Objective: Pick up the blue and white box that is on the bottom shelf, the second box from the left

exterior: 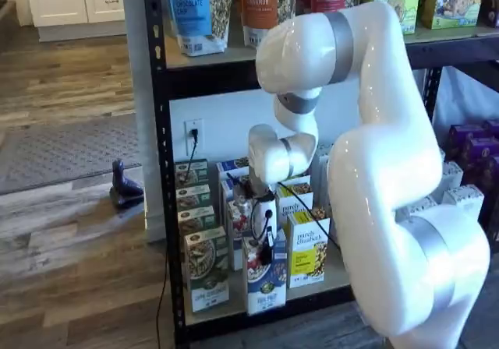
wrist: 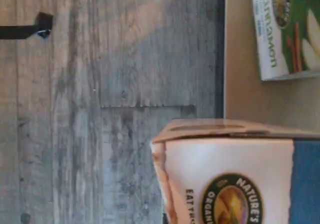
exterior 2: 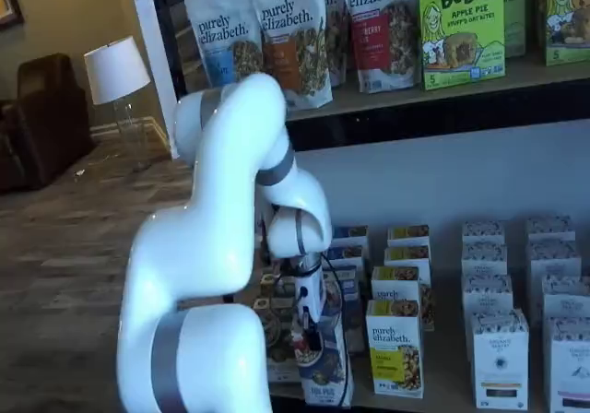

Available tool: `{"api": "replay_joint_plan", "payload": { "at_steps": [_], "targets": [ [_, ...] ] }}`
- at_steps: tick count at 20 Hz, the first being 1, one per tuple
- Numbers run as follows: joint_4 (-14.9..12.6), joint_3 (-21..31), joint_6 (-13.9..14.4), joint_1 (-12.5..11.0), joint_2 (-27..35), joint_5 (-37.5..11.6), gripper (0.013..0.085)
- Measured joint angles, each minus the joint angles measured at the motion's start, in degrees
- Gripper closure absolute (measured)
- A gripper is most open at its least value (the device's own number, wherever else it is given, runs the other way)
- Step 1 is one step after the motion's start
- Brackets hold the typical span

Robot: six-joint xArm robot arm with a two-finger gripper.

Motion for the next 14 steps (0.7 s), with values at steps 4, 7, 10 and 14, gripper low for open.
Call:
{"api": "replay_joint_plan", "payload": {
  "at_steps": [4, 7, 10, 14],
  "targets": [
    [0.30, 6.73, 0.33, 0.62, -4.82, -2.77, 0.0490],
    [3.08, 11.02, -1.66, 1.21, -8.88, -2.97, 0.0490],
    [0.98, 14.50, 0.78, 1.66, -12.39, -2.82, 0.0490],
    [-3.07, 19.17, 5.28, 2.45, -16.93, -2.19, 0.0490]
  ]
}}
